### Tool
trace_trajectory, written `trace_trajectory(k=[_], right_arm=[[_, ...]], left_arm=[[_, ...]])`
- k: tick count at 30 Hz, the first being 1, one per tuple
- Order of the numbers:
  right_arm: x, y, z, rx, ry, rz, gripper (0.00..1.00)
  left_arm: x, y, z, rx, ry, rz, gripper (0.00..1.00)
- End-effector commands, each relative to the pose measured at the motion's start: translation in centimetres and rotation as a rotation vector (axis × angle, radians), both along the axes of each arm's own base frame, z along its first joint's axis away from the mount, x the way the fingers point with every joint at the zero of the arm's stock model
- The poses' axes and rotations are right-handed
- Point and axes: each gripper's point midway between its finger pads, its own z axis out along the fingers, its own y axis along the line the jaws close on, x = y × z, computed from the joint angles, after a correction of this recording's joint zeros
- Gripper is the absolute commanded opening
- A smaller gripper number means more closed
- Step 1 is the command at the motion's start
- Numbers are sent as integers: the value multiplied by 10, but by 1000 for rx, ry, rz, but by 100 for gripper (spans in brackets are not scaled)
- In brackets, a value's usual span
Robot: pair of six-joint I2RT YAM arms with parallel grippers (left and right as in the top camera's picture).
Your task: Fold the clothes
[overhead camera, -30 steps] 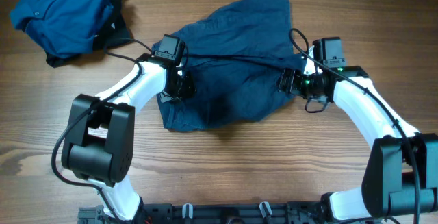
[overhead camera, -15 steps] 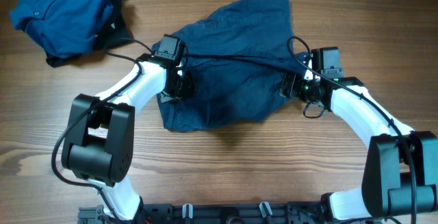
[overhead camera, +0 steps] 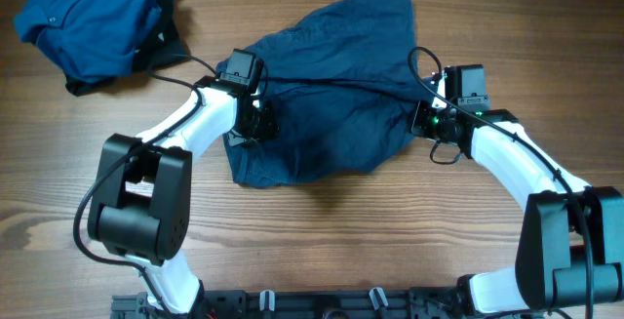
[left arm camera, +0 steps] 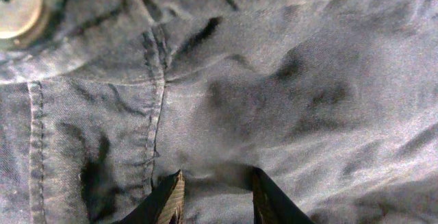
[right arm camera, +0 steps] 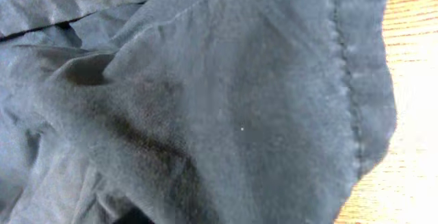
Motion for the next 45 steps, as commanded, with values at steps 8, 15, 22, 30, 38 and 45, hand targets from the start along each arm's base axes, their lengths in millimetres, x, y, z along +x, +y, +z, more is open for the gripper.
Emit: trace_trajectory(k=[8,15,22,30,38,45], right_arm=[[-10,-22,53,-106,-15,-58,11],[-23,-45,120,-170,-47,-119,4],[-33,-54,136,-257,-14,-28,43],[-54,-65,119,-227,114,-118,53],[-76,-49,89,-128,217,-44,85],[-61,6,91,125,95,189,45]], left_arm=[[-20,25,-34,103,97,19,34],[-20,25,-34,103,97,19,33],[-19,25,-34,103,96,19,34],[-19,25,-34,103,96,19,34],[-20,23,-34,96,100,19,34],[-20,22,-34,88,101,18,34]])
